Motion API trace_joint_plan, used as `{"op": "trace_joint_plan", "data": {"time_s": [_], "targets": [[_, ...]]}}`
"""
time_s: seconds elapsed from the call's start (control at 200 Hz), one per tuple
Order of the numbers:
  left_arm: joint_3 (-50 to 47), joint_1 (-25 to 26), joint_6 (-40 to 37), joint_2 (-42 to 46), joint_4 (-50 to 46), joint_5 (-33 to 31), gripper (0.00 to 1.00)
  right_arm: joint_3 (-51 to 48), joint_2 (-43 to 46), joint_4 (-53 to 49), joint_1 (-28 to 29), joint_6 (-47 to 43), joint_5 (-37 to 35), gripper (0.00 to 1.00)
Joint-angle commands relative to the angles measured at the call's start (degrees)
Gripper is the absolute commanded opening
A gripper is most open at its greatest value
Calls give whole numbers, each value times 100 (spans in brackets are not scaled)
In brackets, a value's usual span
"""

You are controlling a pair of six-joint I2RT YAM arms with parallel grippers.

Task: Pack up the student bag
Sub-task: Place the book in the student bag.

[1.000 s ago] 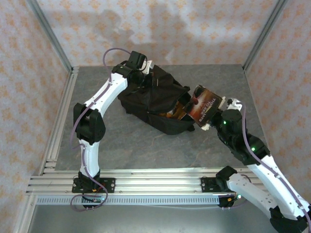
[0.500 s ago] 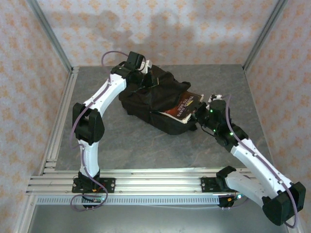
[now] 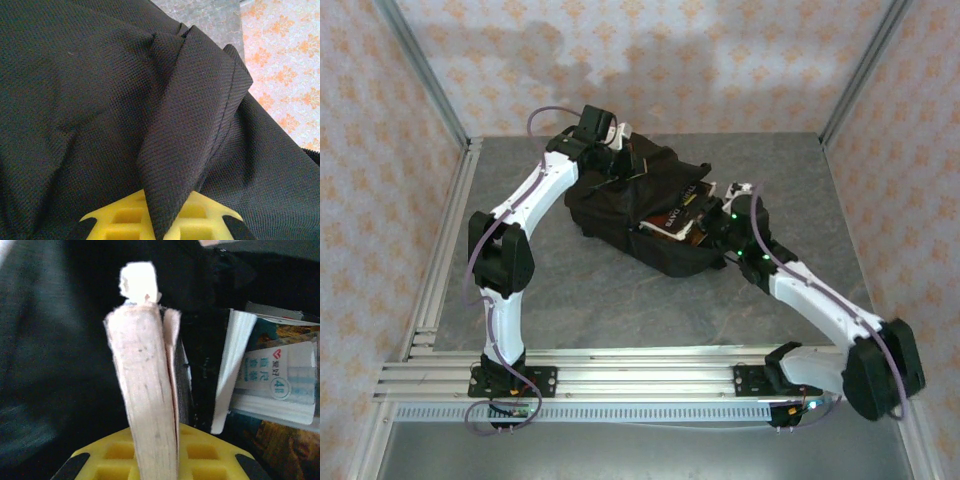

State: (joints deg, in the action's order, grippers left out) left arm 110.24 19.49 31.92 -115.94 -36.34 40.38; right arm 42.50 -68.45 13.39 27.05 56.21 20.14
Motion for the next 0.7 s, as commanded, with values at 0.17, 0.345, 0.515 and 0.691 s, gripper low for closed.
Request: {"op": "trace_joint_plan", "data": {"time_s": [0.17, 0.345, 0.515, 0.691], "targets": [[-133, 29, 509, 511, 891, 681, 0, 529, -1818, 1411, 20, 44, 438, 17], [-422, 29, 647, 568, 978, 493, 0, 745, -1979, 720, 42, -532, 503, 63], [-699, 48, 675, 608, 1004, 192, 0, 461, -941, -799, -4, -1060, -544, 77], [-782, 107, 570, 514, 855, -64, 0, -40, 428, -1879, -7, -1183, -1739, 74]]}}
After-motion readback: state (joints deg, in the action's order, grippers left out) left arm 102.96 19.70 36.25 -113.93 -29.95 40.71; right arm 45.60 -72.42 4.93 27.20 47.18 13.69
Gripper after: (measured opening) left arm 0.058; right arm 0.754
